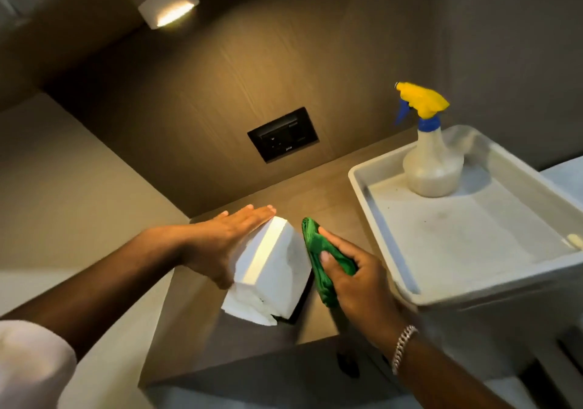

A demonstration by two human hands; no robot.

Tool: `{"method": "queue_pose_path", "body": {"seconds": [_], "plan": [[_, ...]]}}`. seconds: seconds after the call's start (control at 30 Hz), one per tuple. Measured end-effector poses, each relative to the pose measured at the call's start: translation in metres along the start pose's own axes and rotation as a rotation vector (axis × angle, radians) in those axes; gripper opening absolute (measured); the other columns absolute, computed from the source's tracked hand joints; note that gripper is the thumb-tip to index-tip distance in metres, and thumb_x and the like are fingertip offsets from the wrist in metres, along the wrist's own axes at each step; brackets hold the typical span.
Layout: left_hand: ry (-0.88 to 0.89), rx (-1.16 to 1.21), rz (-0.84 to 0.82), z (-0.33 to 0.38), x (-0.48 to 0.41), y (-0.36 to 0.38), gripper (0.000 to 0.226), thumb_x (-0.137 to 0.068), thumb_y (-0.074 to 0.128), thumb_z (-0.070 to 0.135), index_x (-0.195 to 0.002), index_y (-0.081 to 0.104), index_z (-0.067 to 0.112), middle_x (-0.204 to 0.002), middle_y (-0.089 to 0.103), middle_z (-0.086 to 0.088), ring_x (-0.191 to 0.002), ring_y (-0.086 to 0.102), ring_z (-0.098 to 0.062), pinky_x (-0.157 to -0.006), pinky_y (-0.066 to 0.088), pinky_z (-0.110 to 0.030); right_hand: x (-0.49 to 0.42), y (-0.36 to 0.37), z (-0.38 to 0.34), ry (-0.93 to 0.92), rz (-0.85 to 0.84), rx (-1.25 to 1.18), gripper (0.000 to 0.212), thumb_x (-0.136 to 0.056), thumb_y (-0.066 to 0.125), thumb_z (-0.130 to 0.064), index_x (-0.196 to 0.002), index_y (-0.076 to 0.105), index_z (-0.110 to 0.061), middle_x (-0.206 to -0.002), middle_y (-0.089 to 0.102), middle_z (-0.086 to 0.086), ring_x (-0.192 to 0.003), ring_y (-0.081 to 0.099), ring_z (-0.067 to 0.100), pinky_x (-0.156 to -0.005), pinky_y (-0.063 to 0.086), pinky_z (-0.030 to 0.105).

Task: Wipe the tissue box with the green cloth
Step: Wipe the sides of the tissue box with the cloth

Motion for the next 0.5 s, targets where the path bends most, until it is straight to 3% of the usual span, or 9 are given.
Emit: {"method": "queue_pose_path", "body": {"seconds": [0.07,0.17,0.3,0.33,0.4,0.43,0.5], "plan": [[-0.021,0.196,-0.066,-0.003,0.005,0.005,0.109,-0.077,0.070,0.035,-0.139,-0.017,0.055,-0.144,-0.022,0.034,-0.137,-0.021,-0.003,-0.116,-0.005,-0.047,-0.006,0.009,0.006,-0.013,0.027,0.012,0.036,-0.090,0.060,-0.022,-0.126,0.058,-0.022,-0.117,0.063,-0.014,-0.107,0.060,0.002,-0.076,0.046,0.001],[0.001,0.325,0.126,-0.001,0.002,0.008,0.066,-0.087,0.034,0.050,-0.138,-0.007,0.056,-0.147,-0.023,0.031,-0.138,-0.021,0.000,-0.118,-0.009,-0.044,-0.013,0.021,0.013,-0.043,0.039,0.006,0.037,-0.091,0.059,-0.020,-0.127,0.058,-0.020,-0.127,0.062,-0.007,-0.115,0.057,0.006,-0.085,0.044,0.003],[0.008,0.180,0.475,0.001,-0.005,0.026,0.064,-0.092,0.017,0.052,-0.148,-0.010,0.037,-0.159,-0.019,0.013,-0.144,-0.024,-0.005,-0.120,-0.011,-0.045,-0.003,0.034,0.020,-0.114,0.046,0.106,0.038,-0.093,0.054,-0.020,-0.131,0.053,-0.027,-0.141,0.052,-0.005,-0.127,0.047,0.005,-0.100,0.041,0.014],[0.018,0.170,0.533,0.001,-0.006,0.028,0.064,-0.093,0.016,0.053,-0.149,-0.008,0.034,-0.160,-0.017,0.012,-0.144,-0.023,-0.004,-0.120,-0.012,-0.043,0.005,0.038,0.025,-0.137,0.045,0.150,0.040,-0.093,0.054,-0.019,-0.131,0.051,-0.030,-0.145,0.048,-0.005,-0.130,0.041,0.003,-0.102,0.036,0.010],[0.035,0.156,0.610,0.000,-0.006,0.029,0.065,-0.092,0.013,0.055,-0.150,-0.006,0.031,-0.161,-0.013,0.010,-0.145,-0.019,-0.004,-0.119,-0.012,-0.040,0.028,0.045,0.032,-0.173,0.049,0.207,0.044,-0.093,0.054,-0.016,-0.132,0.049,-0.036,-0.150,0.040,-0.007,-0.133,0.031,-0.007,-0.095,0.027,-0.005],[0.044,0.152,0.633,-0.001,-0.007,0.029,0.065,-0.092,0.013,0.053,-0.150,-0.005,0.030,-0.161,-0.011,0.009,-0.146,-0.018,-0.004,-0.119,-0.012,-0.040,0.040,0.049,0.035,-0.187,0.062,0.214,0.047,-0.092,0.055,-0.014,-0.132,0.048,-0.039,-0.151,0.037,-0.009,-0.134,0.030,-0.007,-0.094,0.027,-0.006],[0.057,0.155,0.664,-0.001,-0.008,0.031,0.062,-0.094,0.016,0.047,-0.150,-0.003,0.028,-0.162,-0.008,0.007,-0.147,-0.014,-0.005,-0.120,-0.009,-0.041,0.059,0.058,0.036,-0.224,0.109,0.191,0.052,-0.091,0.057,-0.010,-0.132,0.047,-0.041,-0.152,0.036,-0.009,-0.139,0.032,0.005,-0.103,0.033,0.005]]}}
Point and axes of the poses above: each hand's wrist, its own x-axis away from the middle knuckle, its own y-axis out of the palm, z = x × y, the point moved 6 cm from there along -x, towards the middle knuckle
